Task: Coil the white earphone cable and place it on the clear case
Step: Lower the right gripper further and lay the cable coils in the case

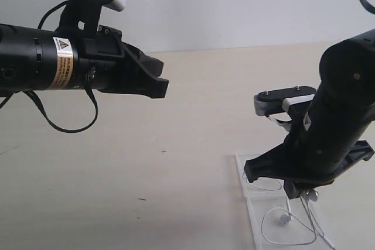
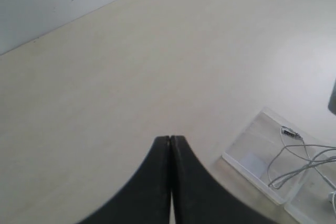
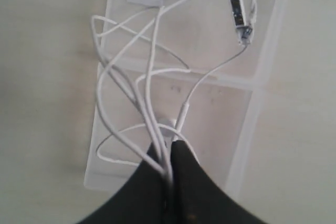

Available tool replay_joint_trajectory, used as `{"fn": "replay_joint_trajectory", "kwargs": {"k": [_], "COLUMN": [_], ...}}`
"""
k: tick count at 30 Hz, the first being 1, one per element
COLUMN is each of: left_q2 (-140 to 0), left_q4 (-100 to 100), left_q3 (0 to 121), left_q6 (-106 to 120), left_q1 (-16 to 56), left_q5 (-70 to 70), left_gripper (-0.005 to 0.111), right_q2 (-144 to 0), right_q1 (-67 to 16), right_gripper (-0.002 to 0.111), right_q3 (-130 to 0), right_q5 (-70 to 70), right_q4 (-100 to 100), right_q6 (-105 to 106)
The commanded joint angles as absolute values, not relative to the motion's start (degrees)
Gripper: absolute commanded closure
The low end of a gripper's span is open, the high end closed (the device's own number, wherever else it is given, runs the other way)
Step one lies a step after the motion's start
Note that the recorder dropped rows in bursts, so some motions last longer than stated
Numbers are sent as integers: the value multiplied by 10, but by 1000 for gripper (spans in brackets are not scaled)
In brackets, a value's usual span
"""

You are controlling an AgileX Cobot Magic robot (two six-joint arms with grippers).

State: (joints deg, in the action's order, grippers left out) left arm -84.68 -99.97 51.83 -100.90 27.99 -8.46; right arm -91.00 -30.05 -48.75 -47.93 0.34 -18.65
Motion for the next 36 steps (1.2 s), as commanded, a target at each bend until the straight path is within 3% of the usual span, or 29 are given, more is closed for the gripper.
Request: {"fn": "replay_joint_trajectory", "kwargs": {"k": [1,14,18,22,24,36], "left_q2": [-847,-847,-847,-847,-847,-847], "left_q4": [-999,-999,-999,-999,-999,-999], "left_q3": [515,515,515,515,515,515], "left_q6": [-1009,-1009,-1009,-1009,-1009,-1009], "left_q1": [279,279,279,279,279,279], "left_q5": [-89,-102,-102,-102,-102,-100], "left_gripper": [107,107,107,107,107,107], "right_q2": [-945,-1001,-1000,-1000,-998,-975], "right_q1": [-299,-299,-299,-299,-299,-299], "right_gripper": [108,106,89,56,48,47], "right_q3": [-485,-485,-485,-485,-485,-551], "right_q5": [-447,-390,-393,-407,-417,-498], "right_q4": [0,-39,-41,-50,-50,14], "right_q6": [-180,-226,-225,-225,-225,-220]}}
